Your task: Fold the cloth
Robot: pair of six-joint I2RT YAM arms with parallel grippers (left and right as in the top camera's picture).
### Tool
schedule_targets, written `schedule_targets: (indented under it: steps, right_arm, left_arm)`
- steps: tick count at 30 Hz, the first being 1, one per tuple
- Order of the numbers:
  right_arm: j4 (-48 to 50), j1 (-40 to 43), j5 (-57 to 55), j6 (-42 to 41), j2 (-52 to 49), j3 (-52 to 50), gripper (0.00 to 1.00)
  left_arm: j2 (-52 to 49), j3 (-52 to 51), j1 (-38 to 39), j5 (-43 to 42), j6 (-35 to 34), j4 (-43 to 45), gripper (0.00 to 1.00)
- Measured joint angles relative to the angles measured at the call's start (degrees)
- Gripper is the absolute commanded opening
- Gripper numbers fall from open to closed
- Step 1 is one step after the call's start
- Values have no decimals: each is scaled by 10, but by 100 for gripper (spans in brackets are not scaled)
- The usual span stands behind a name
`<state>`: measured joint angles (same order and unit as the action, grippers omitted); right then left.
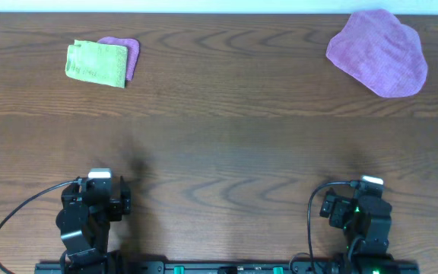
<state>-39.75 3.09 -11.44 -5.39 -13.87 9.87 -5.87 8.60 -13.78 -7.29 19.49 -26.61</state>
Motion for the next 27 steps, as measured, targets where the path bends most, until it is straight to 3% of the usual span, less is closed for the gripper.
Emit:
schedule_targets:
  steps: [27]
  right_arm:
    - [0, 0, 0, 0, 0, 0, 99]
  left_arm:
    - [0, 0, 0, -18, 0, 7, 95]
